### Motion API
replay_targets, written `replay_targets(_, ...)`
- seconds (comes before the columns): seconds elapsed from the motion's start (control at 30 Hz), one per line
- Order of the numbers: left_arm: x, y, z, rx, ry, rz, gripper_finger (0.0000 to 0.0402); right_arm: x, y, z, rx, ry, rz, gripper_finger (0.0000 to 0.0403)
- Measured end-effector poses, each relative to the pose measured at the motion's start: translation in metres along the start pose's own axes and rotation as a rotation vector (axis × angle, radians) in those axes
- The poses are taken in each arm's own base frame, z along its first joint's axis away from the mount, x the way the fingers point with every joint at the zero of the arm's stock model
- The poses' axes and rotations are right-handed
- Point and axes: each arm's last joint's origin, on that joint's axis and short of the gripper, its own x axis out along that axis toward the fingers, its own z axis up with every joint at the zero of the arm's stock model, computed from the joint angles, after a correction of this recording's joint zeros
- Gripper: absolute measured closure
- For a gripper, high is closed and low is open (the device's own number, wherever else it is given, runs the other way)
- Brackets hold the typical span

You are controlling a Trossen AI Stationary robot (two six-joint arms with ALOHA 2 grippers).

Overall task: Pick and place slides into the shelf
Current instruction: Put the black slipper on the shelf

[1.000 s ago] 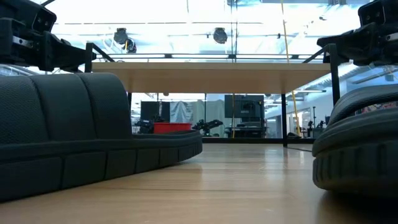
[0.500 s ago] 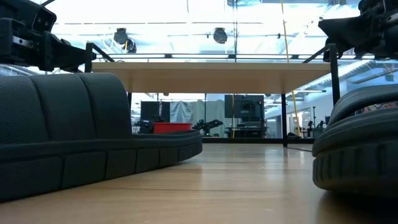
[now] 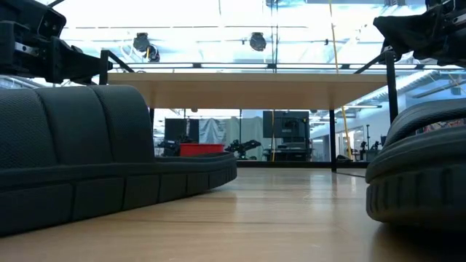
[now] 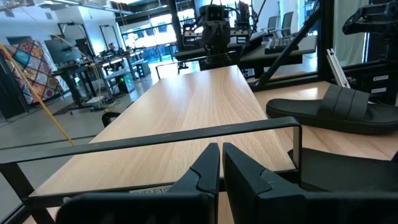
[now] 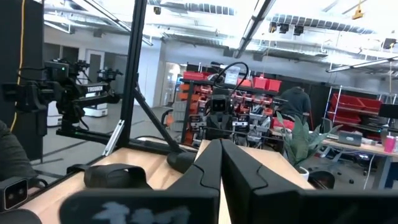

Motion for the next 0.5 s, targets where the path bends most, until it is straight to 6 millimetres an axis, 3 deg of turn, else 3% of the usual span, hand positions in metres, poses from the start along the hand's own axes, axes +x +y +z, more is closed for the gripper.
replay_targets(0.5,0.0000,0.0000,0.0000,0.000,0.000,0.000,0.0376,0.0000,0.0001,0.0000,-0.023,-0.001,0.004,0.0403)
